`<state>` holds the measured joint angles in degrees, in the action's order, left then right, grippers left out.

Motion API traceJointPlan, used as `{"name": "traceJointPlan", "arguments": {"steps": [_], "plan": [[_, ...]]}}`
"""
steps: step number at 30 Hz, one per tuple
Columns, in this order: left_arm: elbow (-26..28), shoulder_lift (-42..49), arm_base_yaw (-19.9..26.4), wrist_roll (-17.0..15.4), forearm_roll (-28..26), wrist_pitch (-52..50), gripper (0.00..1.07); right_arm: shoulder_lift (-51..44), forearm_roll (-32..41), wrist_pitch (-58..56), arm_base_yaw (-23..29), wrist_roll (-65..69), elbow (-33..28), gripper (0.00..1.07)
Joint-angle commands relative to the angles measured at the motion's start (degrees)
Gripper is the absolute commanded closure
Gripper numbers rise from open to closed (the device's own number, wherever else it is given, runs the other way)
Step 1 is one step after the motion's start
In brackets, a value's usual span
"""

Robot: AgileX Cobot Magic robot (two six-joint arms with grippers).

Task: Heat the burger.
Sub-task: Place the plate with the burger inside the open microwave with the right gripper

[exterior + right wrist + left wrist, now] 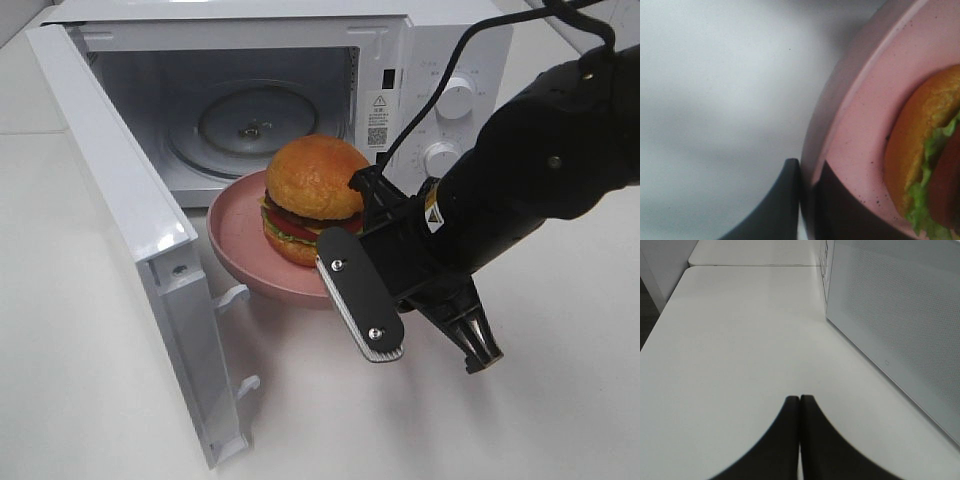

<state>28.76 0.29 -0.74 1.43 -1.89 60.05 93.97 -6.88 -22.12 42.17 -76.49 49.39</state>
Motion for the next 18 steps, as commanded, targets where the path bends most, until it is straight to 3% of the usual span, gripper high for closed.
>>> {"name": "traceJointPlan", "arguments": {"steps": [1,7,18], "plan": [[-0.1,1.2,-0.2,-0.1,-0.2,-0.4,1.06,-0.5,3.0,3.1,-1.2,-4.4,1.0,1.07],[-0.1,1.2,-0.2,-0.1,-0.2,-0.4,1.06,-0.3,9.7,1.5,-3.0,-13.2,5.8,1.07],[-0.1,1.2,-0.2,-0.1,-0.2,-0.4,1.06,5.5,9.5,-5.4,-3.0,-15.4,16.3,1.07]]}}
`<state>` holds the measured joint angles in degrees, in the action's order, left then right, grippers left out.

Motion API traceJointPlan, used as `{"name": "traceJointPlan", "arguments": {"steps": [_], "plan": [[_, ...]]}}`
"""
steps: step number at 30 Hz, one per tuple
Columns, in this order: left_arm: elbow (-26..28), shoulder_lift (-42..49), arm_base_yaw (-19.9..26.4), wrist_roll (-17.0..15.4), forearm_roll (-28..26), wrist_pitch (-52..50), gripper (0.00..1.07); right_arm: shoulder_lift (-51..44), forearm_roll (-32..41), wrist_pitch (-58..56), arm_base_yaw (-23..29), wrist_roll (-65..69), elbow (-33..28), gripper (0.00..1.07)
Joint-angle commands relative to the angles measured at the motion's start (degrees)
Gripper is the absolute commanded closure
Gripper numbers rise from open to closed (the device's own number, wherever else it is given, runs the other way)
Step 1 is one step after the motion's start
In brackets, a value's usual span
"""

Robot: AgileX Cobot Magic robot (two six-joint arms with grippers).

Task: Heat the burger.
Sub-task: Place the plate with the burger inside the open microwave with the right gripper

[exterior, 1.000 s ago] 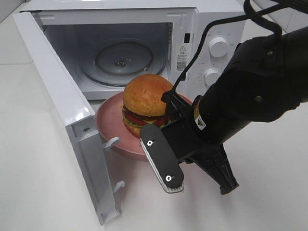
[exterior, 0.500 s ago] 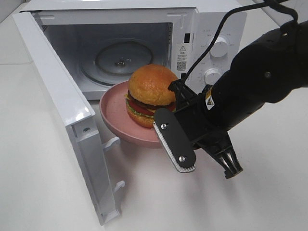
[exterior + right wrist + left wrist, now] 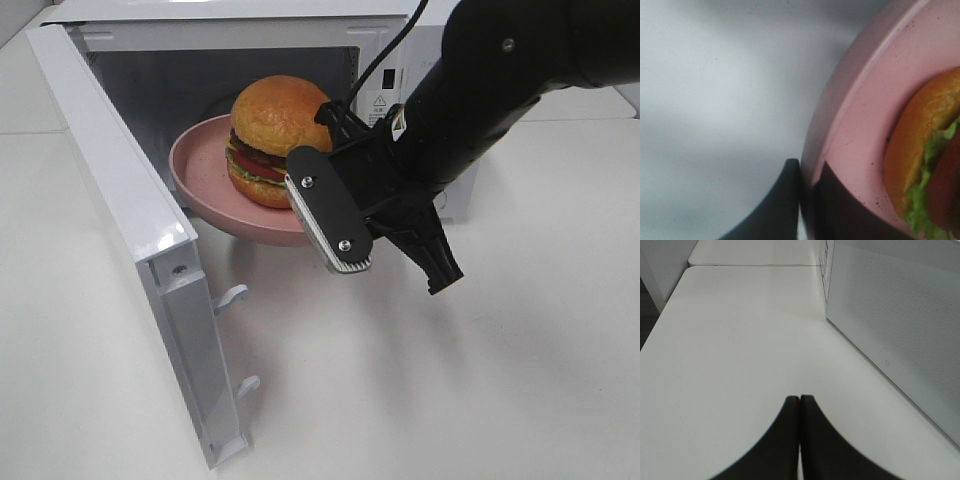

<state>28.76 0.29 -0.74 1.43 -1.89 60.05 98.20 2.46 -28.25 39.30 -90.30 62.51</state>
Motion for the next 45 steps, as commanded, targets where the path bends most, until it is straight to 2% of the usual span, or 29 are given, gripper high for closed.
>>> {"name": "traceJointPlan", "arguments": {"steps": [1,2,5,9,10,12,15,17,21,22,25,29,35,37,42,45], "plan": [[-0.1,1.2,-0.2,-0.1,-0.2,-0.4,1.06,2.7,0.2,-0.2,-0.2,-1.7,5.2,1.07],[-0.1,1.2,-0.2,-0.1,-0.2,-0.4,1.06,4.4,0.2,-1.3,-0.2,-1.9,7.5,1.07],[-0.1,1.2,-0.2,-0.1,-0.2,-0.4,1.06,5.0,0.2,-1.9,-0.2,-2.2,8.6,1.07],[-0.1,1.2,-0.2,-0.1,-0.2,-0.4,1.06,8.8,-0.1,-3.8,-0.2,-2.3,14.7,1.07],[-0.1,1.2,-0.2,-0.1,-0.2,-0.4,1.06,8.8,-0.1,-3.8,-0.2,-2.3,14.7,1.07],[-0.1,1.2,-0.2,-0.1,-0.2,-0.4,1.06,11.8,-0.5,-5.7,-0.2,-2.2,19.0,1.07],[-0.1,1.2,-0.2,-0.1,-0.2,-0.4,1.06,12.7,-0.5,-6.1,-0.2,-2.1,20.1,1.07],[-0.1,1.2,-0.2,-0.1,-0.2,-0.4,1.06,16.2,-0.9,-8.2,-0.2,1.0,25.3,1.07],[-0.1,1.2,-0.2,-0.1,-0.2,-0.4,1.06,18.9,-2.5,-9.5,-0.2,4.0,28.6,1.07],[-0.1,1.2,-0.2,-0.1,-0.2,-0.4,1.06,21.0,-4.1,-10.4,-0.2,6.7,31.3,1.07],[-0.1,1.2,-0.2,-0.1,-0.2,-0.4,1.06,22.1,-4.9,-10.9,-0.2,8.5,32.7,1.07],[-0.1,1.2,-0.2,-0.1,-0.2,-0.4,1.06,27.7,-10.1,-12.7,-0.2,17.5,39.2,1.07],[-0.1,1.2,-0.2,-0.1,-0.2,-0.4,1.06,31.2,-10.5,-14.0,-0.9,21.7,44.3,1.07],[-0.1,1.2,-0.2,-0.1,-0.2,-0.4,1.06,34.0,-10.4,-16.0,-2.2,24.0,48.9,1.07],[-0.1,1.2,-0.2,-0.1,-0.2,-0.4,1.06,35.3,-9.9,-17.0,-2.7,24.1,51.2,1.07],[-0.1,1.2,-0.2,-0.1,-0.2,-0.4,1.06,36.0,-7.0,-16.8,-2.8,24.1,51.3,1.07]]}}
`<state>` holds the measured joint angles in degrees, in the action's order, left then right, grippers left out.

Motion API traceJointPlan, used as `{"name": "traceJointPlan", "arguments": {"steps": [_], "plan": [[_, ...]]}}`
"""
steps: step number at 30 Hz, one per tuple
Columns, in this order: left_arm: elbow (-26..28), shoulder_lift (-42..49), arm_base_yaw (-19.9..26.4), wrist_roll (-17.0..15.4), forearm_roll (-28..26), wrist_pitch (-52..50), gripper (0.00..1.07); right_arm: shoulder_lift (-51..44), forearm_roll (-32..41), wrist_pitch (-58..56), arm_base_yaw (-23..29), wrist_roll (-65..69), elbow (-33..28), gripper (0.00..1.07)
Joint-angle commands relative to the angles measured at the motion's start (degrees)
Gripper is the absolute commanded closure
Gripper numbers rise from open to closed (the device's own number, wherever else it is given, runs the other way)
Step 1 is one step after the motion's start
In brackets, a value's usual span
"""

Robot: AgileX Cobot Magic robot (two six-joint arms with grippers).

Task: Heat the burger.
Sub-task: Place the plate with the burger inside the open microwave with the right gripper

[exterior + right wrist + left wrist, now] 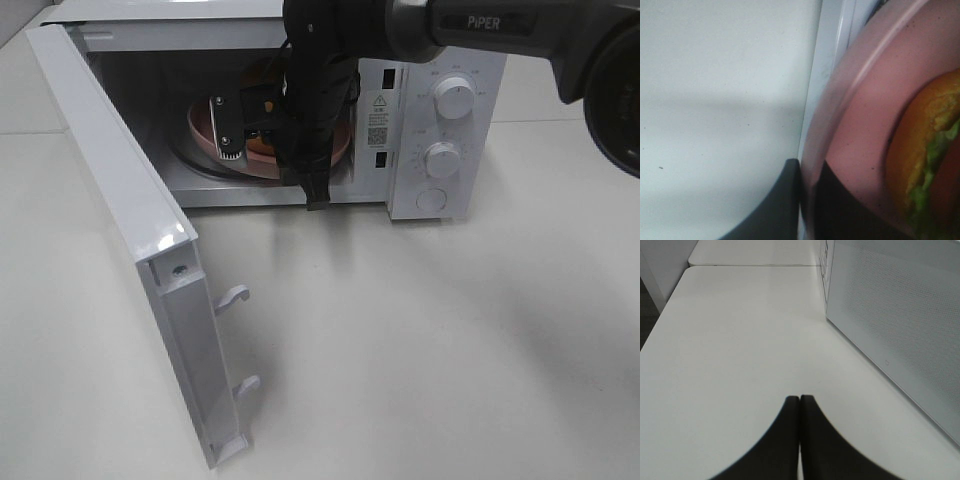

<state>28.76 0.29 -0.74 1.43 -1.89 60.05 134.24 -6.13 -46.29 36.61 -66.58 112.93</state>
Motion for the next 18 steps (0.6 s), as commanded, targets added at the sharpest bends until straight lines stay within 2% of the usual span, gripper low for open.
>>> {"name": "traceJointPlan", "arguments": {"steps": [1,10,13,14,15,16,17,18], "plan": [[-0.1,1.2,-0.2,-0.1,-0.2,-0.4,1.06,0.3,2.5,1.1,-0.1,0.8,0.9,1.07],[-0.1,1.2,-0.2,-0.1,-0.2,-0.4,1.06,0.6,2.5,1.3,-0.1,5.4,0.9,1.07],[-0.1,1.2,-0.2,-0.1,-0.2,-0.4,1.06,0.6,2.5,1.3,-0.1,7.3,0.9,1.00],[-0.1,1.2,-0.2,-0.1,-0.2,-0.4,1.06,0.6,2.5,1.3,-0.1,9.7,0.9,0.93],[-0.1,1.2,-0.2,-0.1,-0.2,-0.4,1.06,0.6,2.5,1.3,-0.1,9.7,0.9,0.93],[-0.1,1.2,-0.2,-0.1,-0.2,-0.4,1.06,0.5,2.5,1.2,-0.1,13.1,0.9,0.84],[-0.1,1.2,-0.2,-0.1,-0.2,-0.4,1.06,0.5,2.5,1.2,-0.1,14.6,0.9,0.80],[-0.1,1.2,-0.2,-0.1,-0.2,-0.4,1.06,0.5,2.5,1.2,-0.1,14.6,0.9,0.80]]}}
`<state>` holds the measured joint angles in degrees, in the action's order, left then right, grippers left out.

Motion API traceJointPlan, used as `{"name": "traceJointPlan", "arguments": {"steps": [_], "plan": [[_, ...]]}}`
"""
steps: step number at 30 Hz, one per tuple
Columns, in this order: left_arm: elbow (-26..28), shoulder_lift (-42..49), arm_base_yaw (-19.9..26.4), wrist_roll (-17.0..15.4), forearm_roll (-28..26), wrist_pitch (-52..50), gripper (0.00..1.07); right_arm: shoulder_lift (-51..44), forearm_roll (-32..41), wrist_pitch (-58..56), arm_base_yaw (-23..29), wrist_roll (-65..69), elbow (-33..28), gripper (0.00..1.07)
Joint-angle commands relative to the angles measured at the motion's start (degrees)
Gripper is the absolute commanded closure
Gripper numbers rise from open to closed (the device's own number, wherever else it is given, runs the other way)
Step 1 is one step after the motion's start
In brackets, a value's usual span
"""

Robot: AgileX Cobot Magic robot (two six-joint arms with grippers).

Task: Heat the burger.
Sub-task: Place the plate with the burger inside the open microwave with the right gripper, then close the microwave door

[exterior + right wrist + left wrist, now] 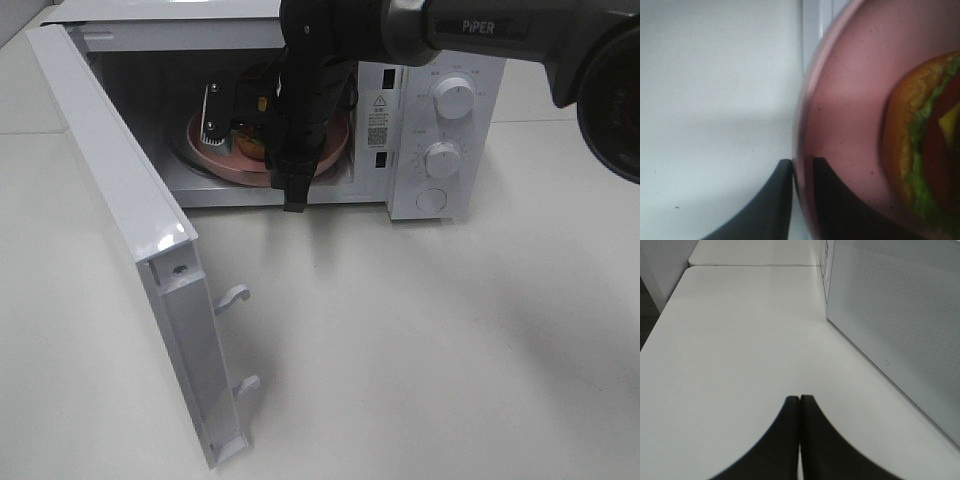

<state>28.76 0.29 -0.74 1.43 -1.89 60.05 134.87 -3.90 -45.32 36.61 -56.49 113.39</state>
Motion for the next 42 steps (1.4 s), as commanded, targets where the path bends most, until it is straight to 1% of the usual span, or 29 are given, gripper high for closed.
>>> {"name": "traceJointPlan", "arguments": {"steps": [1,2,3,4,5,6,7,8,9,10,12,14,24,26,29,31,32,37,39,42], "plan": [[-0.1,1.2,-0.2,-0.1,-0.2,-0.4,1.06,-0.1,0.3,0.2,-0.1,7.8,0.4,0.71],[-0.1,1.2,-0.2,-0.1,-0.2,-0.4,1.06,-0.1,0.3,0.2,-0.1,7.8,0.4,0.71],[-0.1,1.2,-0.2,-0.1,-0.2,-0.4,1.06,-0.1,0.3,-0.2,-0.1,11.2,0.4,0.62],[-0.1,1.2,-0.2,-0.1,-0.2,-0.4,1.06,-0.1,0.3,-0.7,-0.1,12.7,0.4,0.58],[-0.1,1.2,-0.2,-0.1,-0.2,-0.4,1.06,-0.1,0.3,-0.7,-0.1,12.7,0.4,0.58],[-0.1,1.2,-0.2,-0.1,-0.2,-0.4,1.06,-0.1,0.3,-1.7,0.1,15.4,0.4,0.51],[-0.1,1.2,-0.2,-0.1,-0.2,-0.4,1.06,-0.1,0.3,-1.7,0.1,15.4,0.4,0.51],[-0.1,1.2,-0.2,-0.1,-0.2,-0.4,1.06,-0.1,0.3,-1.8,0.1,17.8,0.4,0.46],[-0.1,1.2,-0.2,-0.1,-0.2,-0.4,1.06,-0.1,0.3,-1.8,0.1,17.8,0.4,0.46],[-0.1,1.2,-0.2,-0.1,-0.2,-0.4,1.06,-0.3,0.3,-1.8,0.1,20.6,0.4,0.42],[-0.1,1.2,-0.2,-0.1,-0.2,-0.4,1.06,-0.5,0.3,-1.9,0.1,21.7,0.4,0.39],[-0.1,1.2,-0.2,-0.1,-0.2,-0.4,1.06,-1.4,0.3,-2.3,0.1,25.4,0.4,0.35],[-0.1,1.2,-0.2,-0.1,-0.2,-0.4,1.06,-3.5,0.4,-5.8,0.1,26.5,0.4,0.35],[-0.1,1.2,-0.2,-0.1,-0.2,-0.4,1.06,-4.1,0.5,-6.9,0.1,29.6,0.4,0.35],[-0.1,1.2,-0.2,-0.1,-0.2,-0.4,1.06,-4.1,0.5,-7.1,0.1,30.8,0.4,0.35],[-0.1,1.2,-0.2,-0.1,-0.2,-0.4,1.06,-4.3,0.5,-9.5,0.1,35.8,0.4,0.35],[-0.1,1.2,-0.2,-0.1,-0.2,-0.4,1.06,-4.3,0.5,-9.5,0.1,35.8,0.4,0.35],[-0.1,1.2,-0.2,-0.1,-0.2,-0.4,1.06,-5.2,3.2,-11.7,0.1,38.0,0.4,0.35],[-0.1,1.2,-0.2,-0.1,-0.2,-0.4,1.06,-6.5,6.1,-12.0,0.1,39.3,0.4,0.35],[-0.1,1.2,-0.2,-0.1,-0.2,-0.4,1.06,-6.9,6.6,-12.0,0.1,39.6,0.4,0.35]]}}
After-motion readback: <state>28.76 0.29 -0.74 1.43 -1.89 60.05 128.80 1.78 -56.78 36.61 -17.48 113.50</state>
